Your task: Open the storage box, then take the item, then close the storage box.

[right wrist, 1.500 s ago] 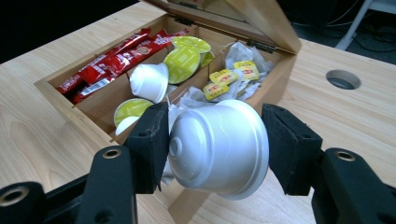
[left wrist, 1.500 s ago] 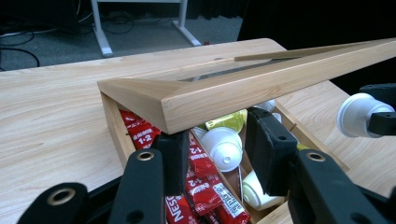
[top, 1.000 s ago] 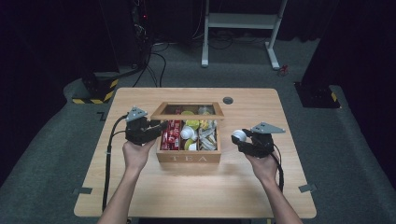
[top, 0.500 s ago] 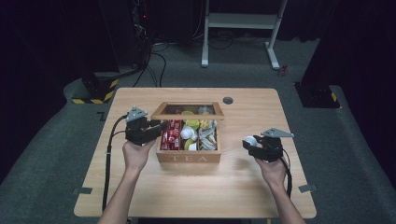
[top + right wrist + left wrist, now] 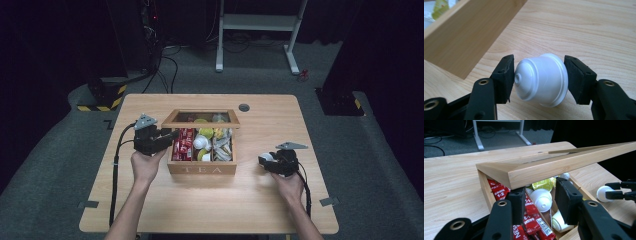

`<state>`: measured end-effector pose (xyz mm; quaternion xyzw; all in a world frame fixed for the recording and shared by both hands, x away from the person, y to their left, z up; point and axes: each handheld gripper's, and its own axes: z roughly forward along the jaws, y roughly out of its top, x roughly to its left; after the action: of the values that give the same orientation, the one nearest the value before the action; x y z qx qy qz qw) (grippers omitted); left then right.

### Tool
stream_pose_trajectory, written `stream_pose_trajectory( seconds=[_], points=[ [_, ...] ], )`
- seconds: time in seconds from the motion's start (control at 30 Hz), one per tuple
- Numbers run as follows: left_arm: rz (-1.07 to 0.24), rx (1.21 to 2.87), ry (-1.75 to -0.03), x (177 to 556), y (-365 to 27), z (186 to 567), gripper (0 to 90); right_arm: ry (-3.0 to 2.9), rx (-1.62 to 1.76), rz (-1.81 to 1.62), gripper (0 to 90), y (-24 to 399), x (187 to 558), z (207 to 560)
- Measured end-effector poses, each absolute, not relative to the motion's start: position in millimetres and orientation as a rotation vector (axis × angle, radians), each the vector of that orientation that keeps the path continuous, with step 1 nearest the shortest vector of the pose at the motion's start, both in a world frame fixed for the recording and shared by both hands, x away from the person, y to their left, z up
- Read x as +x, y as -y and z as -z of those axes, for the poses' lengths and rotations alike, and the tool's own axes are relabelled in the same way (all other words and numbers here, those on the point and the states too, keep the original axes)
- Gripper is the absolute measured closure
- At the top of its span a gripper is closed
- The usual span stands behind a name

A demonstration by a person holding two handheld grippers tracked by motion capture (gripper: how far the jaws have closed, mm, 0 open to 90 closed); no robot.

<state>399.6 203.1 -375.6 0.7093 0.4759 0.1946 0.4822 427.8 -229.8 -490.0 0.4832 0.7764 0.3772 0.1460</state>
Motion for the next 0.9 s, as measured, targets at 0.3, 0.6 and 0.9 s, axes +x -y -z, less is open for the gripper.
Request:
stream_pose_trajectory(
  seconds=[0.3,0.6,0.9],
  points=[
    [-0.477,1.730,-1.158,399.2,-203.2,375.9,60.6,-2.216,1.414,-1.034,42.3,232.6,431.9,496.4],
    [-0.477,1.732,-1.157,398.9,-203.3,376.3,60.6,-2.195,1.412,-1.018,37.5,237.2,429.4,498.7],
    [-0.478,1.734,-1.156,396.8,-202.8,379.1,60.6,-2.137,1.396,-1.100,34.0,249.1,417.6,492.3]
  ],
)
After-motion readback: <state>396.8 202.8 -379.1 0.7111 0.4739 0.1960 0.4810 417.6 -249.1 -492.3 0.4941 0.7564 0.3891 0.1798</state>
